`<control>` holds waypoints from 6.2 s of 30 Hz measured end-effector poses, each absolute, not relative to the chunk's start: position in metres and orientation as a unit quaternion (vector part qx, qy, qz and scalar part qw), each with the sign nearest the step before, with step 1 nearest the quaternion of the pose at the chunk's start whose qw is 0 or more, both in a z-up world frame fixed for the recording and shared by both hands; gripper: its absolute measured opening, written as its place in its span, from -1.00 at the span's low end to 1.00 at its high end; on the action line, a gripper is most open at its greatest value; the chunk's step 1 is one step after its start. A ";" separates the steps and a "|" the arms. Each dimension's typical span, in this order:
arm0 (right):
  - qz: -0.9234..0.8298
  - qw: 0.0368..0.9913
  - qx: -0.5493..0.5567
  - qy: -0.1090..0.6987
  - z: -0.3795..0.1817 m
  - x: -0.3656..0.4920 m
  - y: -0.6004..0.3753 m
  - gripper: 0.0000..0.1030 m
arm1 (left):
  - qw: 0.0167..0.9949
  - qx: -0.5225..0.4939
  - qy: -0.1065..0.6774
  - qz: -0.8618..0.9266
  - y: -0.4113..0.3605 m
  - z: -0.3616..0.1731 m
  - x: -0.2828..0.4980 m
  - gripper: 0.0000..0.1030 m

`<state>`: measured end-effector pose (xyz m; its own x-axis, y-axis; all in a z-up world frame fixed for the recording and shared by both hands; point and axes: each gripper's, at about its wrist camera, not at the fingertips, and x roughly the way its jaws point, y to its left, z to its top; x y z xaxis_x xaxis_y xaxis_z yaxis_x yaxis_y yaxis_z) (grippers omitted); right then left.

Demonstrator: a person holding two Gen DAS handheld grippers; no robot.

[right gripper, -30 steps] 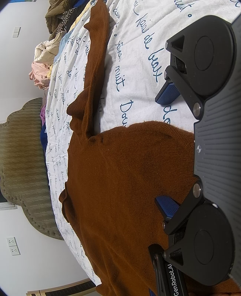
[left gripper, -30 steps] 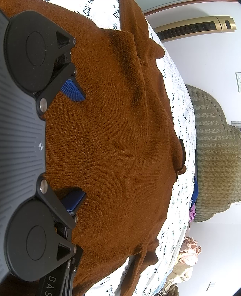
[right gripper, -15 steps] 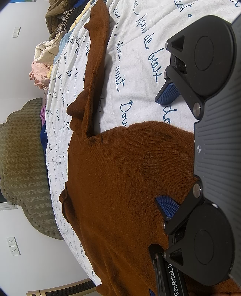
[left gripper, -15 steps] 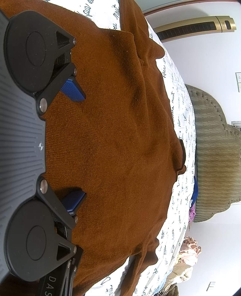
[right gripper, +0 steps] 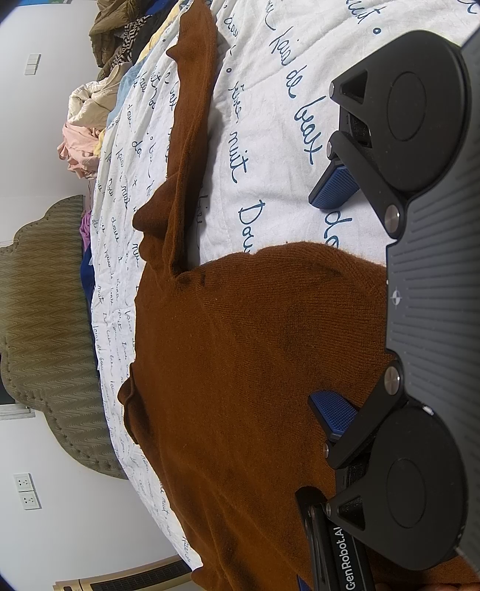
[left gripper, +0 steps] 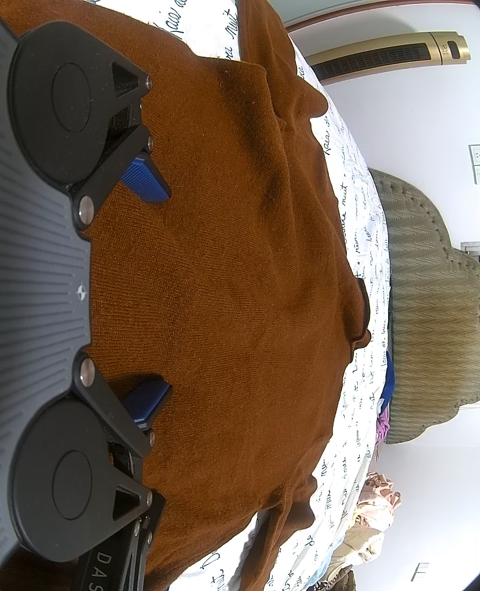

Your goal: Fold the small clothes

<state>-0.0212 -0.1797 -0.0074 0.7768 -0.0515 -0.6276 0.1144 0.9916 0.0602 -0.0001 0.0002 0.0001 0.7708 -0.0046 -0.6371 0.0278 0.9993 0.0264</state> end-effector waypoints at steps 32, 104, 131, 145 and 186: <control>-0.026 0.940 0.064 0.334 0.006 -0.033 -0.198 0.99 | 0.942 0.032 0.335 -0.005 -0.003 0.000 -0.003 1.00; -0.038 0.866 0.461 0.188 0.006 0.012 -0.585 -0.79 | 0.900 -0.102 0.405 -0.127 -0.222 0.021 0.121 0.07; 0.115 0.919 0.357 0.118 0.138 0.023 -0.432 -0.79 | 0.949 -0.005 0.289 -0.123 -0.088 0.087 0.054 0.45; 0.201 0.906 0.312 0.204 0.109 0.094 -0.234 -0.79 | 0.952 0.037 0.297 0.060 0.067 0.076 0.070 0.45; 0.297 0.843 0.071 0.444 0.110 0.154 0.012 0.28 | 0.962 -0.018 0.266 0.060 0.111 0.064 0.043 0.45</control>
<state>0.1538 0.0117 0.1103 0.4298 0.5637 -0.7054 -0.4383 0.8132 0.3828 0.0435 0.1114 0.0636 0.8510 0.1059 -0.5144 -0.1248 0.9922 -0.0021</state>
